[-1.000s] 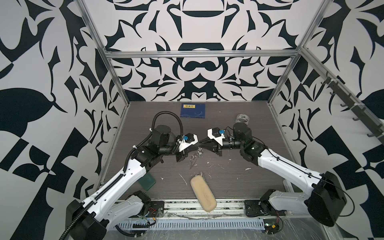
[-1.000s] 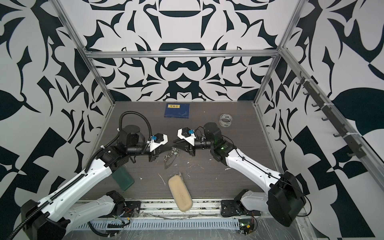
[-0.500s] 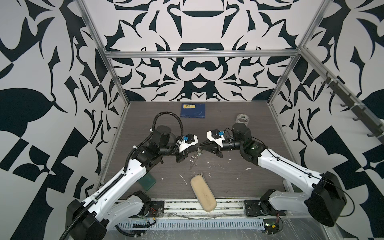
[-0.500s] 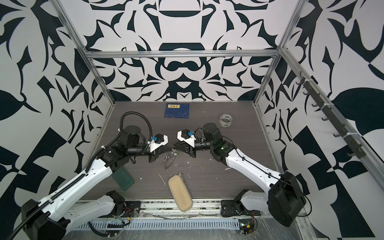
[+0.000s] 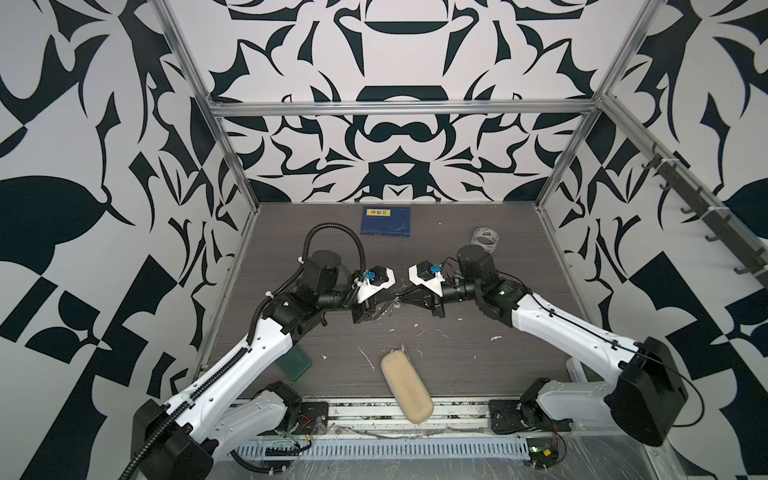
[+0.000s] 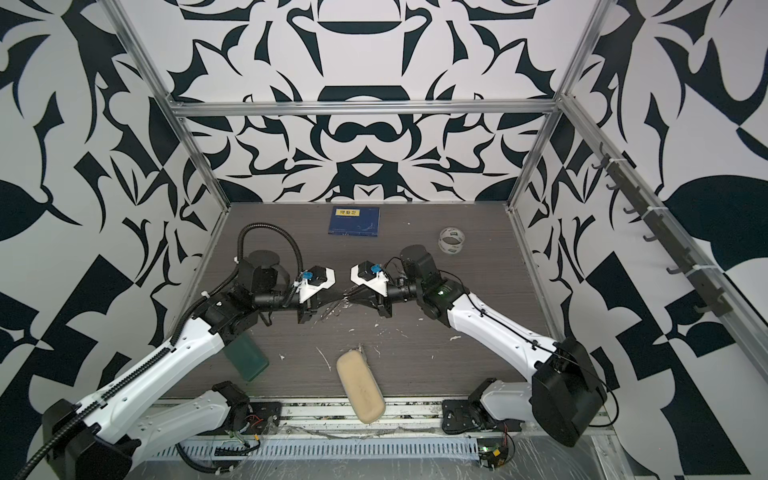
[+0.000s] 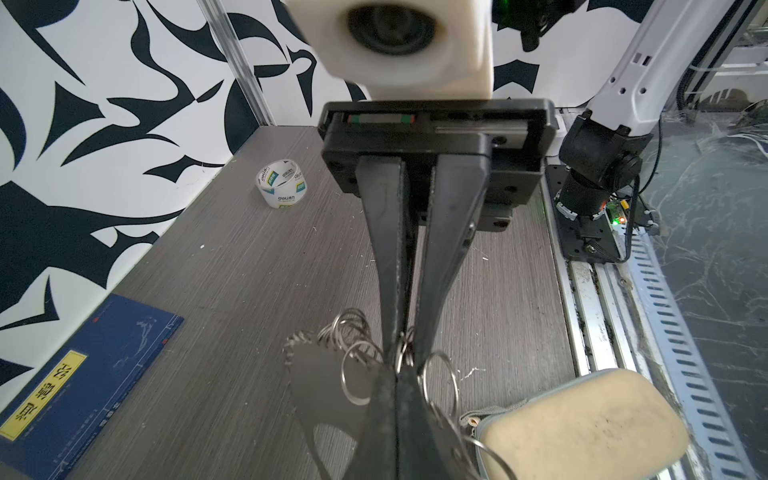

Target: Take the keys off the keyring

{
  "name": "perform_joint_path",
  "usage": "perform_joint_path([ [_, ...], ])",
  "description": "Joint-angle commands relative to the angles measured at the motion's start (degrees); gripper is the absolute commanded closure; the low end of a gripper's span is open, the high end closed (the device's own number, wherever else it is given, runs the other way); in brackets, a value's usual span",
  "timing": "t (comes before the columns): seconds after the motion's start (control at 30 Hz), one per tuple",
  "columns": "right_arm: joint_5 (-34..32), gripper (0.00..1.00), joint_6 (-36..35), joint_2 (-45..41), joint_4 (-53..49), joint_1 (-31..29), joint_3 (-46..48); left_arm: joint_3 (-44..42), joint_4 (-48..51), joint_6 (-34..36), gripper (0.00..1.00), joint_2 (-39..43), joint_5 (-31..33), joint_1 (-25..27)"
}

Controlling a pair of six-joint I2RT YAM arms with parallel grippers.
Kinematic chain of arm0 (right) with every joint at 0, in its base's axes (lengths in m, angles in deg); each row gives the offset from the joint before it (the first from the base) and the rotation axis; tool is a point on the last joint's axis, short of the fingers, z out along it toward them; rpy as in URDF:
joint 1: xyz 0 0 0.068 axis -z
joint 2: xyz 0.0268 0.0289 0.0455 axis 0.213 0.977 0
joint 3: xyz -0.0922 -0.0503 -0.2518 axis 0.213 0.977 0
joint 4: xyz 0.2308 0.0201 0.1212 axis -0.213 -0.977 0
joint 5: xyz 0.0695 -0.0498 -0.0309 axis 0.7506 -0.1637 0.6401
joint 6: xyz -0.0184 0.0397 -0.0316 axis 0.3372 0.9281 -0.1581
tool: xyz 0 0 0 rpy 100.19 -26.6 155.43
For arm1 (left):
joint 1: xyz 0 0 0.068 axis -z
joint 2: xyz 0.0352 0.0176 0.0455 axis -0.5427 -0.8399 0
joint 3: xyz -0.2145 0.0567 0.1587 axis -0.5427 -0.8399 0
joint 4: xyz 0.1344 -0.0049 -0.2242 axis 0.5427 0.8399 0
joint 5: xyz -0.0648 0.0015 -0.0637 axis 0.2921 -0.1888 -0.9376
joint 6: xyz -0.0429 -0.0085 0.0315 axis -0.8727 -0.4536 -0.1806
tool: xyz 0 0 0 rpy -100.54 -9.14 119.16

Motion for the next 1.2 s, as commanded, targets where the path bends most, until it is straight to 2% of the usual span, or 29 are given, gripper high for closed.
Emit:
perform_joint_path([
  [0.0, 1.12, 0.88, -0.34, -0.93, -0.28, -0.54, -2.59, 0.36, -2.65, 0.98, 1.00, 1.04, -1.58, -0.16],
  [0.13, 1.44, 0.89, -0.18, -0.95, -0.08, -0.54, -3.13, 0.36, -2.39, 1.59, 1.00, 1.05, -1.93, -0.15],
  [0.23, 1.95, 1.00, -0.33, -0.68, -0.29, -0.57, -3.49, 0.27, -2.29, 1.77, 1.00, 1.13, -2.09, -0.15],
  [0.47, 2.12, 1.00, -0.91, -1.59, 0.60, -0.55, -2.70, -0.32, -2.97, 0.39, 0.99, 2.05, -1.81, -0.15],
  [0.53, 2.02, 1.00, -0.36, -2.26, 2.29, -0.61, -1.60, -0.51, -2.93, 0.01, 0.82, 2.35, -1.02, -0.24],
  [0.63, 1.73, 1.00, 0.77, -3.33, 5.71, -0.62, 0.06, -0.89, -3.05, -0.52, 0.74, 3.27, -1.08, -0.87],
  [0.83, 0.66, 1.00, 2.55, -5.00, 12.52, -0.54, 3.25, -1.22, -2.65, -1.79, 0.77, 3.80, -3.51, -2.79],
  [1.17, -1.36, 1.00, 8.58, -5.69, 26.22, -0.58, 7.31, -0.91, -4.81, -2.41, 0.80, 1.36, -7.42, -2.88],
])
